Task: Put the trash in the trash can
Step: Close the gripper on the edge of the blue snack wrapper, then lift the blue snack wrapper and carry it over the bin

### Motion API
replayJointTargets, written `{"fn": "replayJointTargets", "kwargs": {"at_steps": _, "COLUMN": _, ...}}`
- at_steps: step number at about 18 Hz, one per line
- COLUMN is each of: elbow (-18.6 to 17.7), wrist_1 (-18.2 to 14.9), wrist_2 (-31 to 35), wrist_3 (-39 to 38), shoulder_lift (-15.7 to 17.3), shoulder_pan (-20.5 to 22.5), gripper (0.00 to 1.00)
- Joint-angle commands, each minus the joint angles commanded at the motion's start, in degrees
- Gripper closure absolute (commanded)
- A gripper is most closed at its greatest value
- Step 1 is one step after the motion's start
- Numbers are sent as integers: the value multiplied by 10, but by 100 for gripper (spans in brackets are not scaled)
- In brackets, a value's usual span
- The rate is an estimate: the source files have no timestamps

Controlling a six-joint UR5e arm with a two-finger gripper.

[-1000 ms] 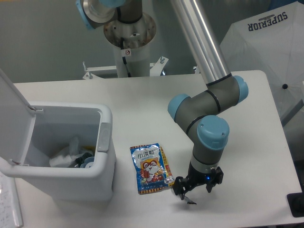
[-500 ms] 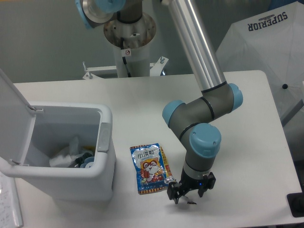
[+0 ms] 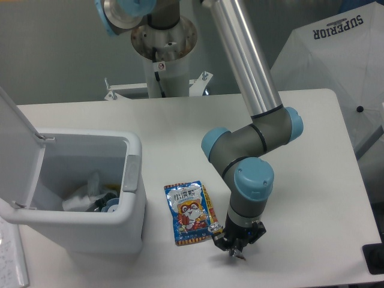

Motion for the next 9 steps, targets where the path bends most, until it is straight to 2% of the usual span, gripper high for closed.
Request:
{"fn": "replayJointTargets", "kwargs": {"at_steps": 4, "elbow": 12, "wrist_1": 2, "wrist_2": -2, "wrist_3": 3, "shoulder_lift": 4, "shoulder_pan": 1, "gripper": 100}}
{"fn": "replayJointTargets", "kwargs": {"at_steps": 9, "elbow": 43, "wrist_1": 3, "wrist_2": -11, "wrist_3": 13, "shoulder_lift": 54, "shoulder_pan": 9, "gripper": 100}}
